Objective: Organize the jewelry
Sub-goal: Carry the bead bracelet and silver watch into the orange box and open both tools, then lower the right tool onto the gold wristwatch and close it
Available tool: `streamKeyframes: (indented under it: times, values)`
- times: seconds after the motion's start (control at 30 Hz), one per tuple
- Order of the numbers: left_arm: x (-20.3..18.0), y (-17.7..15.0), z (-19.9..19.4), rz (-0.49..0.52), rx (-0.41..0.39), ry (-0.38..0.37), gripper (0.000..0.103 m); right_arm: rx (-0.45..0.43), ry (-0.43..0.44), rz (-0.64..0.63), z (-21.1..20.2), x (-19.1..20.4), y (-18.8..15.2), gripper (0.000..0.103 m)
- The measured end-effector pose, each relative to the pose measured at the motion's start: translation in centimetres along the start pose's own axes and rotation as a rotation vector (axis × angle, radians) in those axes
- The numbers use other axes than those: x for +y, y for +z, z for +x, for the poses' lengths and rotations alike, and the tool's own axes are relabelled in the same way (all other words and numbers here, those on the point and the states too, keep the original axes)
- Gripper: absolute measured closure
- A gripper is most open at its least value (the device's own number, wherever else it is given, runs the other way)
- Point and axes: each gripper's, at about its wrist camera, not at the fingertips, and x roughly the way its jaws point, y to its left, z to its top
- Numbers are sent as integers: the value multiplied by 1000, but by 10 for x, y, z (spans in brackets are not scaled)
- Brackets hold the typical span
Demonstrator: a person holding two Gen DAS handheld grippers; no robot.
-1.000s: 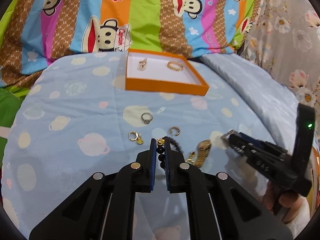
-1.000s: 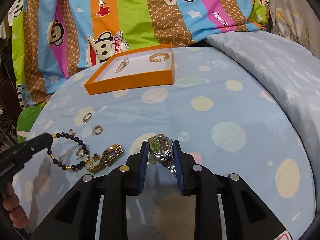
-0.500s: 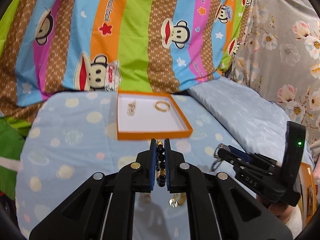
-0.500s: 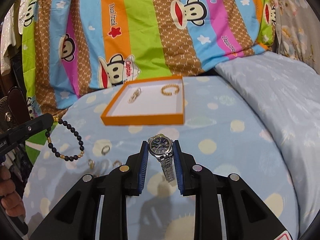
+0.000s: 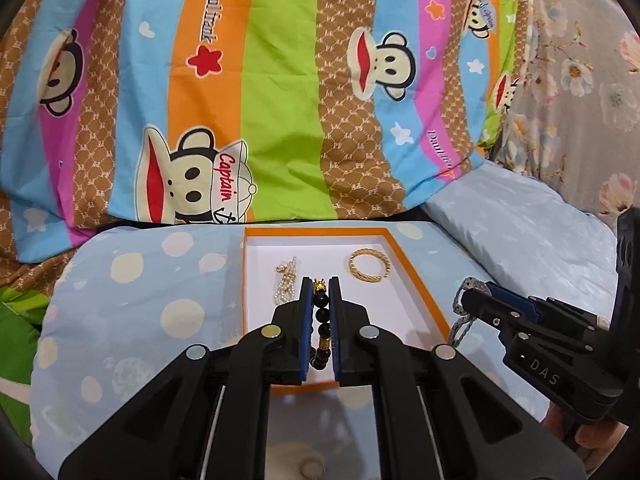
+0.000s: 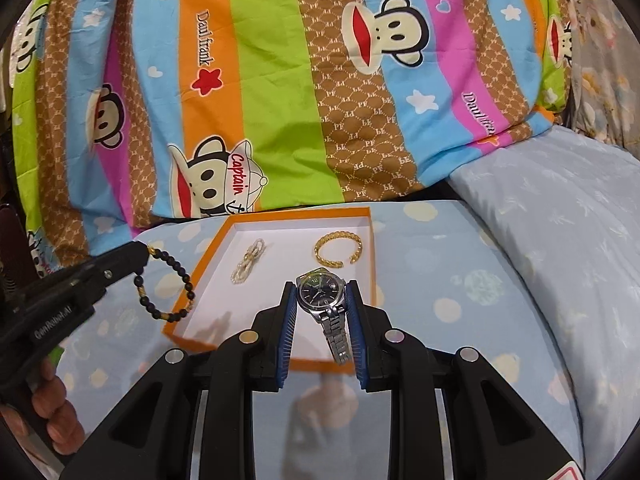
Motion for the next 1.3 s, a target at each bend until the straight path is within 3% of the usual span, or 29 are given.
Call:
streamKeyframes:
  times: [0.3,0.5,0.57,0.6,0.67,0.87,1.1,1.3]
  values:
    - [23,-9,68,-50,82,-1,96,94,-15,3,77,0,1,79]
    - [36,-17,86,-87,105,4,95,133,-27,6,100,-3,-5,79]
    - [40,-18,87,-109,103,-3,87,112,-34,-5,98,-1,-4,69]
    - [41,-18,87,-113,101,3,74,97,-45,-11,95,0,-3,64]
    - [42,-17,80,-116,72,30,62,65,-63,-16,85,-1,-1,55]
    - [46,-11,27,-87,-36,77,48,6,-74,10,30,-11,-9,51]
    - [57,-50,-36,-103,-30,110,48,24,-102,48,-40,-27,-70,51]
    - [54,-98,-61,-126,48,113,48,57,-120,36,-77,-16,-115,51]
